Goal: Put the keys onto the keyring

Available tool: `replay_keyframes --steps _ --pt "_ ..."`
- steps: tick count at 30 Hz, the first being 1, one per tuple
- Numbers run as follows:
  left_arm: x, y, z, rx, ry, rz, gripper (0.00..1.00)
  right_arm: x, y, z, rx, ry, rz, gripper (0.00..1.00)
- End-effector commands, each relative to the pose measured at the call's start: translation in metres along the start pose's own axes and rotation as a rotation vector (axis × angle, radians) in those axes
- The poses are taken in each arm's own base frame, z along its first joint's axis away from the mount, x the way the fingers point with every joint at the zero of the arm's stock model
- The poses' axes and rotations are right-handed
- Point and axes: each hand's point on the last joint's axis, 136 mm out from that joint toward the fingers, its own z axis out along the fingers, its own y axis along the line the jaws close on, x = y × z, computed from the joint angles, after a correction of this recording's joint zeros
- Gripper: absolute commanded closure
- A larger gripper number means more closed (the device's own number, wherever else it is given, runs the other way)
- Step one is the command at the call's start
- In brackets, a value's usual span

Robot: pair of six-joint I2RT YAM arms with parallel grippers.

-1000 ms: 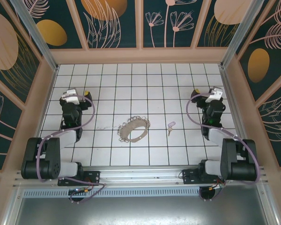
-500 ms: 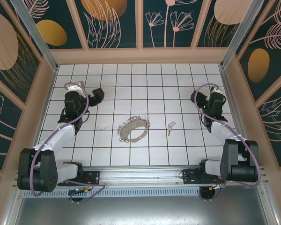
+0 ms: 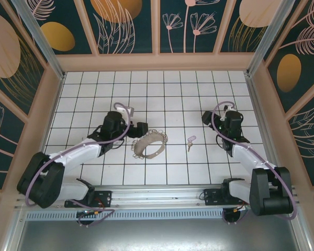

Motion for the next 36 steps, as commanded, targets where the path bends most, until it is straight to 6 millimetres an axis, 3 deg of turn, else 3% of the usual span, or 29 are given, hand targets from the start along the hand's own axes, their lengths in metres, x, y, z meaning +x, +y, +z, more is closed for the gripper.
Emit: replay_keyframes --steps 1,4,9,17,21,22,29,34,36 --pt "-0.005 -0.016 0.016 -0.004 0.036 0.134 0.14 0.016 0.003 -0.001 -0.039 0.037 0.032 0.2" --pt "0.005 -0.031 0.033 0.004 0.116 0.226 0.23 0.021 0.013 -0.002 -0.108 0.054 0.031 0.24" --pt "0.027 -0.052 0.054 0.058 0.224 0.328 0.36 0.023 0.015 -0.002 -0.119 0.063 0.045 0.27" --pt "0.066 -0.073 0.069 0.109 0.357 0.43 0.57 0.024 0.015 -0.001 -0.125 0.062 0.051 0.27" --pt "0.066 -0.083 0.07 0.147 0.346 0.437 0.58 0.027 0.011 -0.002 -0.115 0.061 0.059 0.27" --pt "0.074 -0.08 0.075 0.149 0.369 0.435 0.58 0.027 0.011 -0.001 -0.115 0.063 0.061 0.27" --pt "0.085 -0.079 0.08 0.167 0.394 0.441 0.61 0.032 0.009 0.0 -0.113 0.074 0.059 0.27" --pt "0.088 -0.076 0.084 0.156 0.396 0.456 0.64 0.034 0.01 0.002 -0.123 0.083 0.059 0.27" --pt "0.078 -0.082 0.088 0.167 0.376 0.462 0.64 0.035 0.01 0.003 -0.125 0.086 0.06 0.27"
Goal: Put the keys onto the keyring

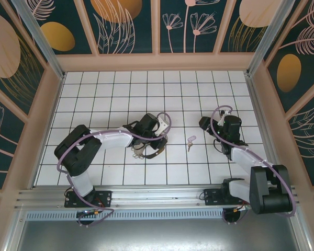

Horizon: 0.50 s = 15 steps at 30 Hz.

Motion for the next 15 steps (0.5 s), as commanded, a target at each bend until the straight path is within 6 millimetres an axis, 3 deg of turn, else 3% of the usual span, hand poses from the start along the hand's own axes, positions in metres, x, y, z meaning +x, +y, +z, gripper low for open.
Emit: replay_keyframes --steps 1,15 --pt "-0.0224 -0.0059 0.0004 0.02 -0.048 0.044 0.64 0.0036 0.0028 0.0021 -0.027 0.005 0.007 0.27" --pt "-0.0184 -0.012 0.0043 0.063 -0.044 0.053 0.66 0.0075 0.0024 0.0031 -0.036 0.017 0.012 0.27"
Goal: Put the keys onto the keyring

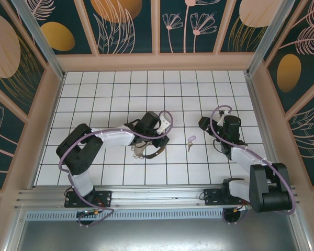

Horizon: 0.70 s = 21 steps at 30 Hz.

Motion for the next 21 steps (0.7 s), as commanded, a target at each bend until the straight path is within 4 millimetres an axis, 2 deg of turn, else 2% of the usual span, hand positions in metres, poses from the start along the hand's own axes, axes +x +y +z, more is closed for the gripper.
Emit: replay_keyframes --steps 1,14,15,21 --pt "-0.003 -0.007 0.002 0.035 -0.015 0.027 0.66 0.005 0.003 0.001 -0.03 0.005 0.009 0.27" --pt "0.004 -0.006 0.006 0.039 0.002 0.039 0.67 0.007 0.002 0.0 -0.032 0.011 0.011 0.27" --pt "0.016 -0.005 0.008 0.039 0.026 0.032 0.67 0.007 0.002 0.0 -0.03 0.01 0.011 0.27" --pt "0.023 -0.002 0.012 0.03 0.047 0.037 0.7 0.008 0.001 0.0 -0.027 0.011 0.008 0.27"
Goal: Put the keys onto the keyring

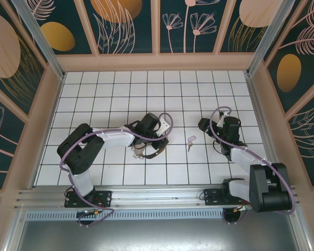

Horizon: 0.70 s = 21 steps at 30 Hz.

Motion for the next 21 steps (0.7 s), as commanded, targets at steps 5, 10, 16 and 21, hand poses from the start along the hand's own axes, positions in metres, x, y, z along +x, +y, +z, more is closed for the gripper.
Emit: replay_keyframes --steps 5,10,16,21 --pt "0.0102 0.0015 0.0103 0.003 0.028 0.027 0.7 0.0016 0.001 0.0002 -0.017 -0.002 0.004 0.27" --pt "0.0106 0.003 0.0122 0.0 0.033 0.025 0.71 0.0022 -0.0014 -0.0002 -0.013 -0.002 0.007 0.27" --pt "0.0077 0.0021 0.0104 0.001 0.022 0.022 0.74 0.0035 -0.0029 -0.0001 -0.012 0.001 0.008 0.27" --pt "0.0045 -0.0009 0.0076 0.012 0.002 0.018 0.77 0.0055 -0.0029 0.0002 -0.014 0.008 0.011 0.27"
